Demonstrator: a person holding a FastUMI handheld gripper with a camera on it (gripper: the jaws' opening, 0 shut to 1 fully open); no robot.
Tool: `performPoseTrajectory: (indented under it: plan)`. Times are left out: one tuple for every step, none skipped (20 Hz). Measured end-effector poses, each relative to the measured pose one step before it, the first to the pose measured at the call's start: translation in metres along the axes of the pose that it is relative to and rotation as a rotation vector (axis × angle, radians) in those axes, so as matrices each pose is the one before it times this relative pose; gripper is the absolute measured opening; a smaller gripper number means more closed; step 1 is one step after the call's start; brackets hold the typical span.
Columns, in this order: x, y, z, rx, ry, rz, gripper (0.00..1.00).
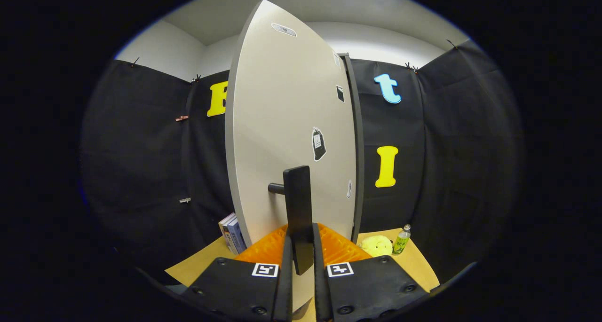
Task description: Open the shoe cabinet door, grab the shoes and put them into the shoe cabinet, then close the shoe cabinet door.
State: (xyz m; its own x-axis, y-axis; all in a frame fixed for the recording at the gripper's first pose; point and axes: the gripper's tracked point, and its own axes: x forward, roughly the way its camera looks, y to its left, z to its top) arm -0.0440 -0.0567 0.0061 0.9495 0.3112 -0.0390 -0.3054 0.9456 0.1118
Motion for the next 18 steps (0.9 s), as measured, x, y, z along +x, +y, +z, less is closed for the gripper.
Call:
performPoseTrajectory:
  plan:
    - [-0.00339,-0.00595,0.00115,0.00569,0.00303,-0.00258,0.22]
    - [-0.00155,-0.00636,0.00135,0.00460,0.00097,-0.00457,0.22]
    - [-0.00183,-0.00879,0.00167,0.00801,0.00087,-0.00941,0.22]
    - [-0.00279,-0.00929,0.00160,0.00757,-0.00126,-0.01252,0.22]
    - [-0.00129,-0.00926,0.00171,0.01013,-0.00272,-0.01259,0.22]
    - [-0.00207,-0.01326,0.00164,0.01326,-0.00098,-0.01299,0.22]
    - [0.00030,-0.00826,0.00191,0.00893,-0.00204,-0.00477,0.22]
    - [0.00391,-0.01471,0.00343,0.00707,-0.00777,-0.01672,0.20]
    - [-0.01139,-0.01034,0.00455,0.00565,-0.00176,-0.00895,0.18]
    - [0.00259,-0.01038,0.00099,-0.00887,-0.00432,-0.01130,0.16]
    - [-0.00064,-0.00981,0.00084,-0.01174,0.00391,-0.01068,0.14]
    - [-0.00208,-0.00931,0.00189,-0.01290,-0.00560,-0.00289,0.14]
    - [0.00039,-0.00694,0.00125,-0.00299,0.00398,0.00079,0.14]
    - [-0.00201,-0.00632,0.00041,-0.00229,-0.00142,0.00492,0.14]
    - [-0.00068,-0.00581,0.00073,0.00050,-0.00013,0.00165,0.14]
    - [0.00001,-0.00482,0.00026,0.00340,-0.00127,0.00526,0.14]
    - [0.00000,0.00020,-0.00100,0.00797,0.00180,0.00848,0.14]
    - [-0.00111,0.00172,-0.00064,-0.00173,-0.00122,0.01057,0.14]
